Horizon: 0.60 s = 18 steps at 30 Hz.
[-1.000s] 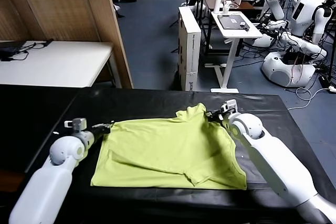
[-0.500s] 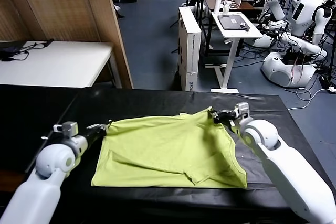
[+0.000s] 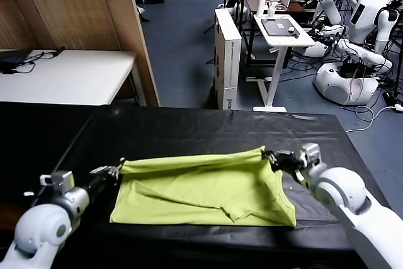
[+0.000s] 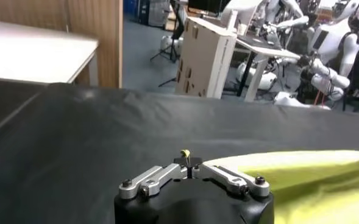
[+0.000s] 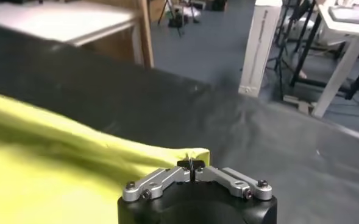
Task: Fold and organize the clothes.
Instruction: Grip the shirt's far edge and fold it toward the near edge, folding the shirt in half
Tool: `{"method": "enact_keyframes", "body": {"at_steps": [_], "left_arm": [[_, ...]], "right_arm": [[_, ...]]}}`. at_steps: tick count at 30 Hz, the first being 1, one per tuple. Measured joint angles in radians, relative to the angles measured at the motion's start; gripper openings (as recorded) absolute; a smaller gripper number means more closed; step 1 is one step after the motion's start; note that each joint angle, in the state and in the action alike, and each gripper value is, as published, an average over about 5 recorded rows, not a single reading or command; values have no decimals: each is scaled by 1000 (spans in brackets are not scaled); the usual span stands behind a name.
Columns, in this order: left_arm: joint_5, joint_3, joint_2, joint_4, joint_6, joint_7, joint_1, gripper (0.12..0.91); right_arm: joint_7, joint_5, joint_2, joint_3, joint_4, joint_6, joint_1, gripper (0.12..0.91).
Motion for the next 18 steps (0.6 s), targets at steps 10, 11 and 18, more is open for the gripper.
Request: {"method": "enact_keyframes", "body": {"at_steps": [10,11,18], "left_arm": [[32,-25,-16,-8,1,6,84,148],[35,-27,-18,-8,1,7,90,148],[64,-32,-43,-26,18,-4,129,213]], "right_arm": [[2,-16,-14,9,30,-8,-84,139],[2,-16,-14,9,32,-8,-87,139],[-7,-9,-12,32,59,-7,-116,238]]}}
